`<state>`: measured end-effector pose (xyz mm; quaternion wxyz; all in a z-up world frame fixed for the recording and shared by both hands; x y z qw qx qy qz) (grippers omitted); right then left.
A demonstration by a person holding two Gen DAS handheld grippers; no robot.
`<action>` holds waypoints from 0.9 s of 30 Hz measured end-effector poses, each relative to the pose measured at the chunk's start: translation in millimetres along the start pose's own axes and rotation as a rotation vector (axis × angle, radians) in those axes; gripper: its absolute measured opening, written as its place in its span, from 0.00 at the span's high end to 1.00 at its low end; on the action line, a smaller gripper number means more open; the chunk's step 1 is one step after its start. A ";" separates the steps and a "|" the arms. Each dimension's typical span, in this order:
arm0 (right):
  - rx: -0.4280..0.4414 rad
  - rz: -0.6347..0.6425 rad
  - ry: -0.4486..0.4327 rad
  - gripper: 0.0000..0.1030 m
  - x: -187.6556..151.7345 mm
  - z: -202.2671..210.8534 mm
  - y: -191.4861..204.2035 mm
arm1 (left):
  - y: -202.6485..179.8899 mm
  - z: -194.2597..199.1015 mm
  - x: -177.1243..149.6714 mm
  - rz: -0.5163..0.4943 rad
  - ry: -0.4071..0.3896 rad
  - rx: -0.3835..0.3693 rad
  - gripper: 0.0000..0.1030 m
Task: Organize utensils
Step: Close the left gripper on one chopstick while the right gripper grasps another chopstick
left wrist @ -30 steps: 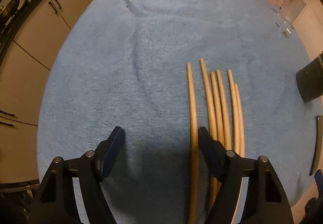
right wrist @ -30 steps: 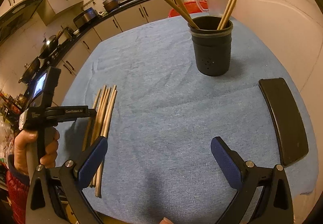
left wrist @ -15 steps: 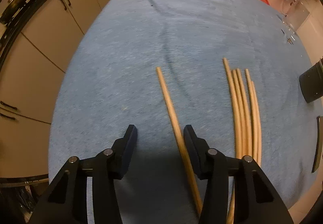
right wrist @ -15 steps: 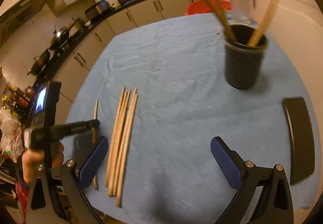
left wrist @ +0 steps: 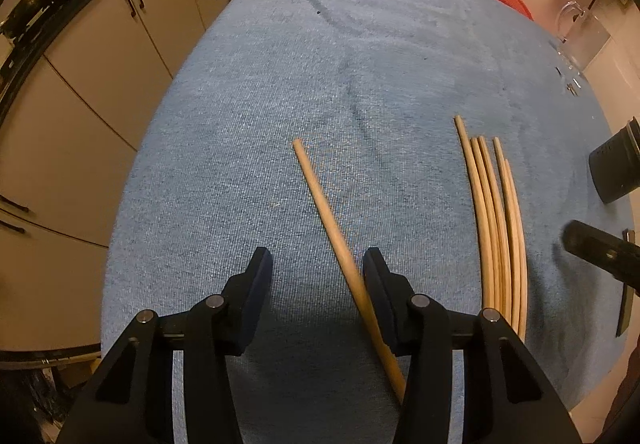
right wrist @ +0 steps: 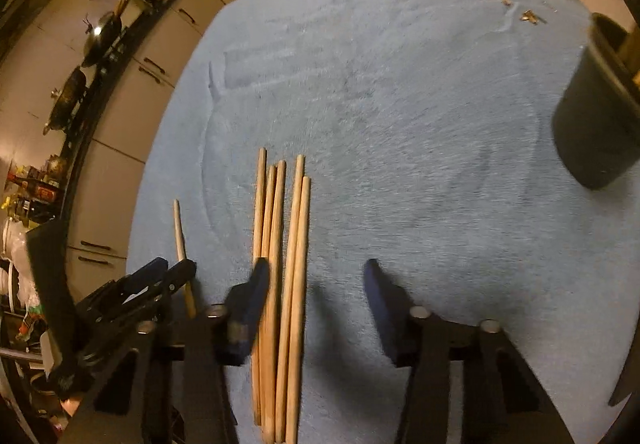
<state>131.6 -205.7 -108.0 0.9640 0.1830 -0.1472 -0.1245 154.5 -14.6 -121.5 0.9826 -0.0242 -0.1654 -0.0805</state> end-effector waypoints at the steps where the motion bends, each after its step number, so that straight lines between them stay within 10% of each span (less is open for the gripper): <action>1: -0.014 0.008 0.006 0.66 0.1 -3.9 2.1 | -0.4 -0.4 -0.4 -0.002 -0.002 0.002 0.55; 27: -0.326 0.250 0.027 0.89 9.6 -46.0 32.0 | -2.5 -1.7 6.1 -0.024 -0.031 0.020 0.60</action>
Point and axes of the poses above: each gripper's, at about its wrist camera, not at the fingertips, and z roughly against the way its jaws point, y to its left, x to its top, the point moved 7 cm from there along -z, roughly the way its jaws point
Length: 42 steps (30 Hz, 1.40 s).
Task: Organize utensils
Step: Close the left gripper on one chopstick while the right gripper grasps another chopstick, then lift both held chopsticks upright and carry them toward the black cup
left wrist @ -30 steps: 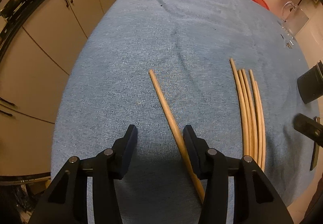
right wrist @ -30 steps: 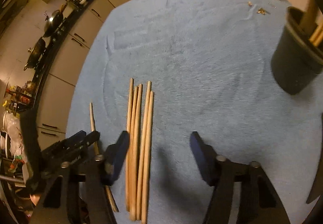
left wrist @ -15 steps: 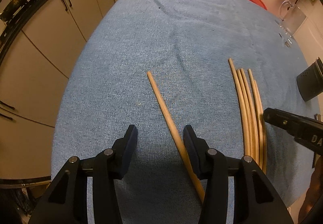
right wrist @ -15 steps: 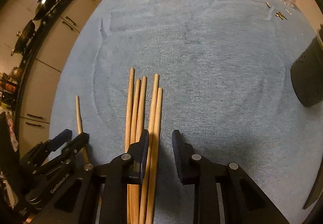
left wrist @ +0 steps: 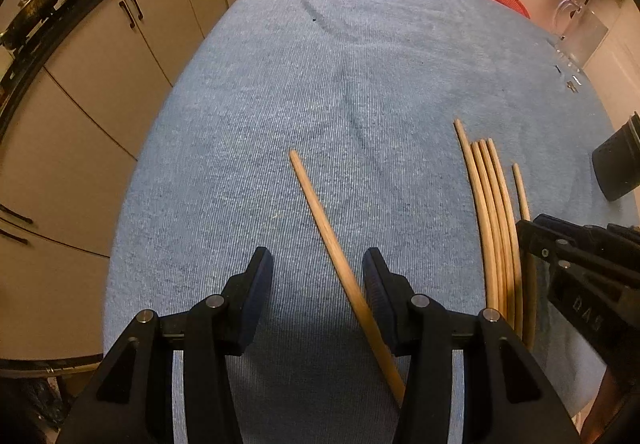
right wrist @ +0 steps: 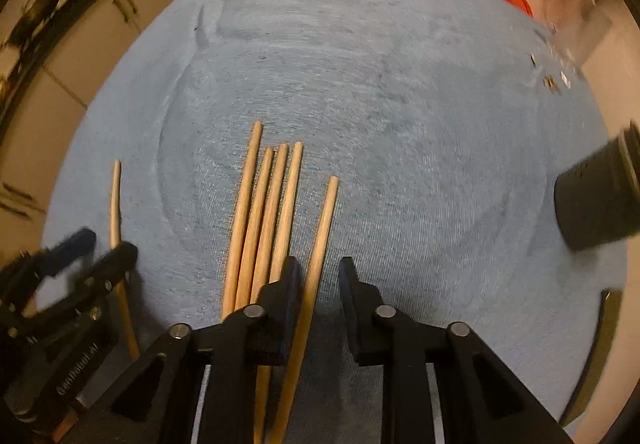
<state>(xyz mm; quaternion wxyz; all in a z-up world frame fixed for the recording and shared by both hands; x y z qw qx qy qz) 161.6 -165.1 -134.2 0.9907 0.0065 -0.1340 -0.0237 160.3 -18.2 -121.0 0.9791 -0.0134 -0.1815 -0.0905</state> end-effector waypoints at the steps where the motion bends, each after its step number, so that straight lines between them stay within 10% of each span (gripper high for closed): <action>1: -0.001 0.008 -0.006 0.91 0.3 0.0 -0.3 | -1.6 0.5 1.0 -0.003 -0.006 -0.002 0.63; 3: 0.028 -0.012 -0.013 0.93 1.9 -0.2 -5.5 | -3.9 0.7 2.1 -0.002 -0.006 -0.008 0.86; 6: 0.072 -0.062 -0.029 0.93 1.7 3.0 -18.0 | -8.8 0.9 3.7 -0.005 -0.007 -0.036 0.93; 14: 0.203 -0.079 -0.223 0.93 1.5 59.2 -22.8 | -5.1 36.7 13.8 0.065 -0.109 -0.197 0.94; 26: 0.239 -0.043 -0.661 0.93 -32.5 175.4 -29.4 | -12.1 129.7 9.8 0.060 -0.388 -0.226 0.94; 42: 0.264 -0.055 -0.725 0.93 -63.5 197.9 -36.3 | -24.2 165.4 3.8 0.019 -0.452 -0.215 0.94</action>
Point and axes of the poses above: each gripper's, at about its wrist camera, not at the fingertips, and z roughly against the way its jaws point, y to its left, x to its top, the point moved 7 cm from there along -z, roughly the way its jaws point
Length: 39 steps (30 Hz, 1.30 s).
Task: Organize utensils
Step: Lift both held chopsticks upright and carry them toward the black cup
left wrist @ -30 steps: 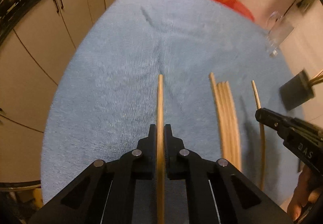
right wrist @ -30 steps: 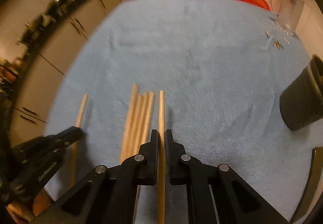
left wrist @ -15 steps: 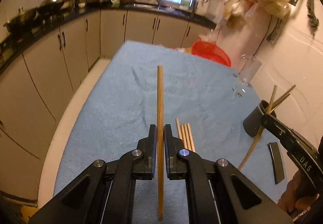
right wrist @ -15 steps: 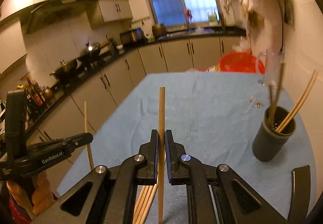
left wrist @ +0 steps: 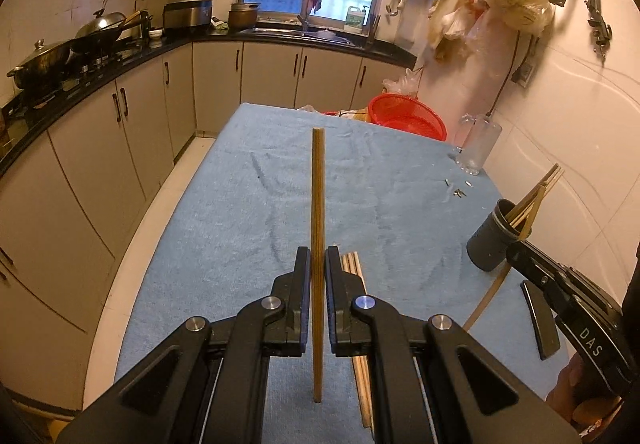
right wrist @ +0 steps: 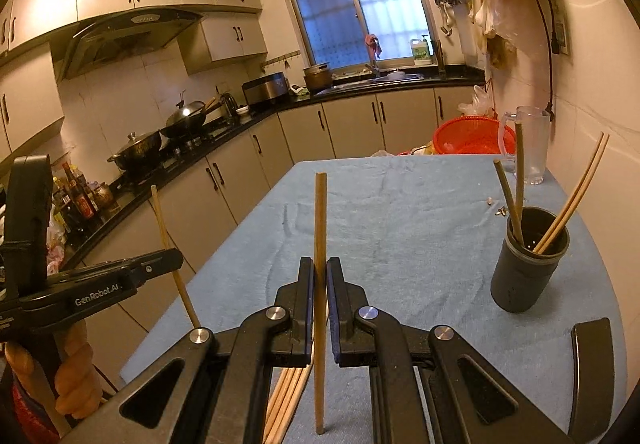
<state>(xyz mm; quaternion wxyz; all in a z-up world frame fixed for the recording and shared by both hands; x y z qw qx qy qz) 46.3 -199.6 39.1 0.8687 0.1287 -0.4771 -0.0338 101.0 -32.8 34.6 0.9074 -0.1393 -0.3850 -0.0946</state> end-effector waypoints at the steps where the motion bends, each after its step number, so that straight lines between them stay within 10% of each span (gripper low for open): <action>1: 0.001 -0.003 -0.002 0.93 0.4 1.4 -0.8 | -0.2 1.5 -0.2 0.001 0.000 0.000 0.94; 39: -0.018 -0.069 -0.129 0.93 32.6 58.9 -39.4 | -44.3 28.9 16.9 -0.076 -0.031 -0.058 0.94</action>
Point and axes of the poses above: each gripper's, at about its wrist camera, not at the fingertips, and z roughly against the way its jaws point, y to its left, x to its top, the point moved 7 cm from there along -z, roughly the way its jaws point
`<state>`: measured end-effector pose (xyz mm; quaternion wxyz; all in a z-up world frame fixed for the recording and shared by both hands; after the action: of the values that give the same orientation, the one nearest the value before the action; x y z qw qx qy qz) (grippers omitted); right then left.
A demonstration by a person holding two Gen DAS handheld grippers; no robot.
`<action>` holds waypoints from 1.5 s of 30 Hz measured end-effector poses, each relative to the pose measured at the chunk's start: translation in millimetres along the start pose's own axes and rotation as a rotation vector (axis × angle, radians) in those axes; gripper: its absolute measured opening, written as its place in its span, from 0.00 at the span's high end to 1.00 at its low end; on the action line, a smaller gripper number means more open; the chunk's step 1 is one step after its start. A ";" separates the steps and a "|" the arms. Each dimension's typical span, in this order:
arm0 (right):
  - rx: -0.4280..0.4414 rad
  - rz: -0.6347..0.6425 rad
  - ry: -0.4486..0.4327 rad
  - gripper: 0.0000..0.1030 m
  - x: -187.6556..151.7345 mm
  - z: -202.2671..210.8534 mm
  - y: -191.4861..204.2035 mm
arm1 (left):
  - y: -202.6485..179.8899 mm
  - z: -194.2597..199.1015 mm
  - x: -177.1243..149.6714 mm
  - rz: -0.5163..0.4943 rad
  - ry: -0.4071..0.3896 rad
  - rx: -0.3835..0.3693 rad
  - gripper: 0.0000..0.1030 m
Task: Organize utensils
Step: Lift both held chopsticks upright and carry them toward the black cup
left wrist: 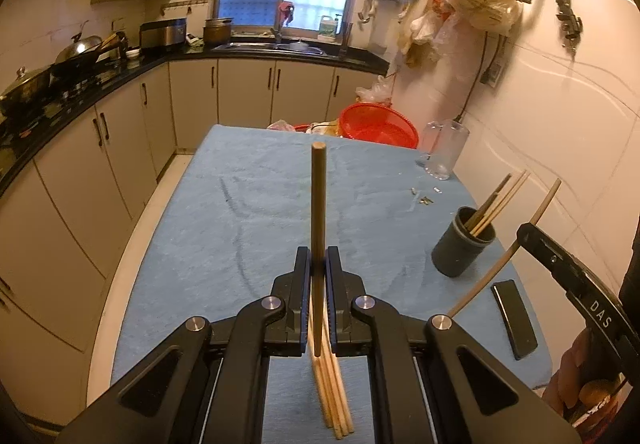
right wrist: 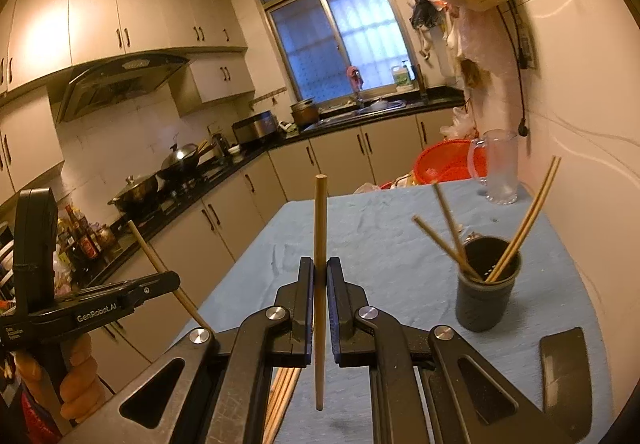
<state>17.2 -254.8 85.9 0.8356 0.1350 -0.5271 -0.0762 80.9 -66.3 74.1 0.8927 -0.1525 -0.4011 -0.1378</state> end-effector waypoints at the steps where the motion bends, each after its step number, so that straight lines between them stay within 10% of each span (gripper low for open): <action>1: -0.007 -0.003 -0.009 0.93 2.6 3.9 -3.7 | -3.8 0.8 1.9 -0.006 -0.002 -0.006 0.94; 25: -0.156 -0.078 -0.195 0.93 67.5 94.7 -99.5 | -147.5 8.6 60.9 -0.151 0.000 -0.248 0.94; 45: -0.231 -0.100 -0.221 0.93 125.4 50.1 -163.8 | -245.7 -68.8 124.9 -0.208 -0.040 -0.249 0.94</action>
<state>28.8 -451.9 164.0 0.7775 0.0550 -0.5962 -0.1923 116.7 -333.0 165.1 0.8397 -0.2223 -0.4121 -0.2751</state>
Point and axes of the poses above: each gripper's, at about its wrist camera, not at the fingertips, and z roughly against the way its jaws point, y to its left, x to its top, the point moved 7 cm from there along -z, roughly the way its jaws point
